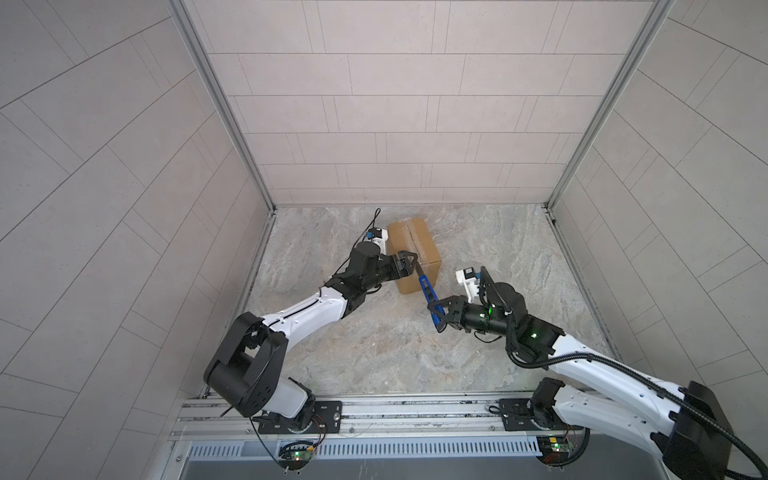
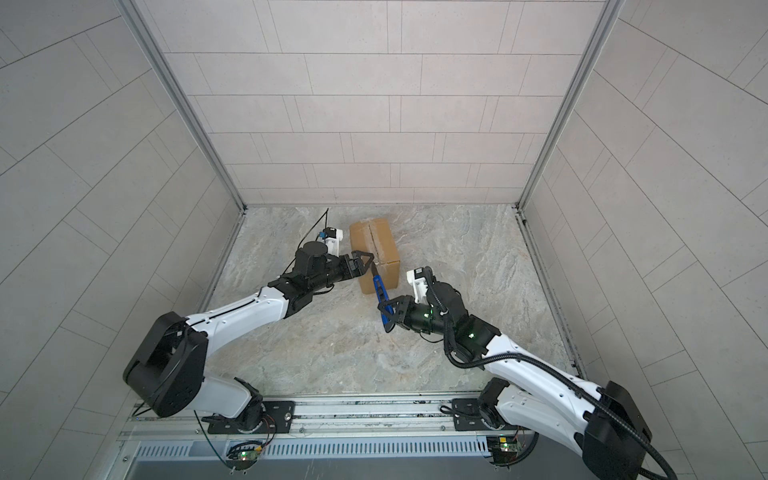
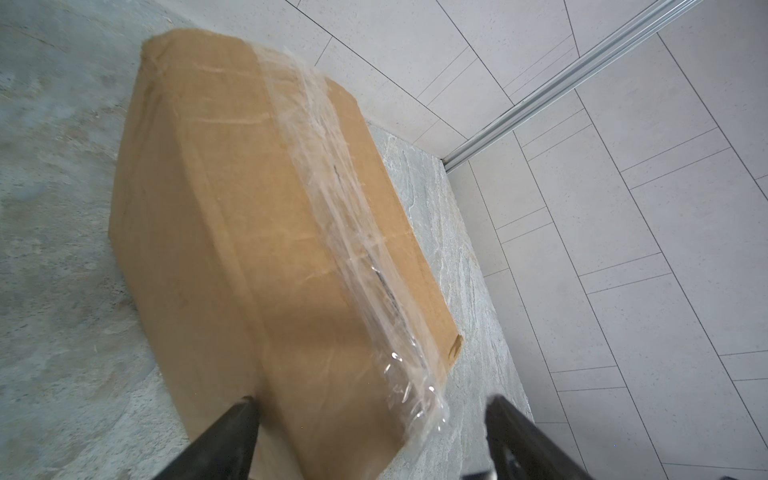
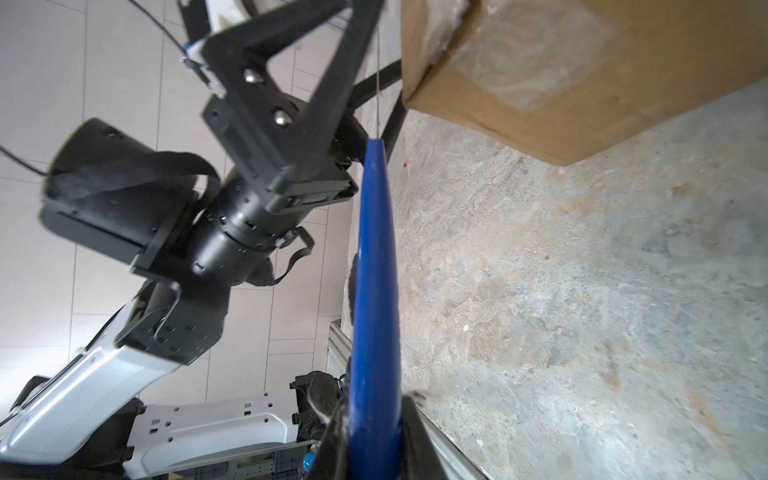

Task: Unpack the express box
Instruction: 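Withdraw the knife from the box with the right gripper while the left releases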

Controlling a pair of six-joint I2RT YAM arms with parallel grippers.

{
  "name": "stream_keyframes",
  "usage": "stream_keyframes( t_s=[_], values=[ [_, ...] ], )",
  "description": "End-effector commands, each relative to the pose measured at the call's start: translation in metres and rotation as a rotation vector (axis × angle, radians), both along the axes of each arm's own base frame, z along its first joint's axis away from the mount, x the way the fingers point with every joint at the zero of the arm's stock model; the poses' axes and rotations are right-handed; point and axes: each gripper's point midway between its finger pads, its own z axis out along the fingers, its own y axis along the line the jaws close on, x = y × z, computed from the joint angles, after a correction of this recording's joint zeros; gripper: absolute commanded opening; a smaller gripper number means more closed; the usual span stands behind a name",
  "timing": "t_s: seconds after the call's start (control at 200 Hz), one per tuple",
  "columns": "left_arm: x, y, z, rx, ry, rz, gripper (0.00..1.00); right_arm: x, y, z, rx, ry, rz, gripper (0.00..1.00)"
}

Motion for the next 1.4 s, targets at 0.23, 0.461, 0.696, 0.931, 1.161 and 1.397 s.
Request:
stream_keyframes(
  t_s=[0.23, 0.461, 0.696, 0.931, 1.161, 1.397],
  values=[
    [0.002, 0.015, 0.031, 0.046, -0.08, 0.043, 0.9, -0.037, -0.08, -0.018, -0.196, -0.015, -0.109, 0.0],
    [-0.005, 0.042, 0.029, 0.087, -0.08, 0.11, 0.91, -0.024, -0.119, -0.023, -0.36, -0.05, -0.175, 0.0],
    [-0.028, 0.076, 0.039, 0.115, -0.121, 0.199, 0.93, 0.033, -0.134, -0.02, -0.606, -0.139, -0.179, 0.0],
    [-0.057, 0.118, 0.022, 0.195, -0.11, 0.307, 0.95, 0.112, -0.125, -0.045, -0.73, -0.151, -0.139, 0.0],
    [-0.076, 0.142, -0.004, 0.229, -0.063, 0.373, 0.95, 0.17, -0.123, -0.08, -0.807, -0.096, -0.114, 0.0],
    [-0.086, 0.151, -0.018, 0.226, -0.032, 0.402, 0.96, 0.204, -0.122, -0.131, -0.817, -0.021, -0.098, 0.0]
  ],
)
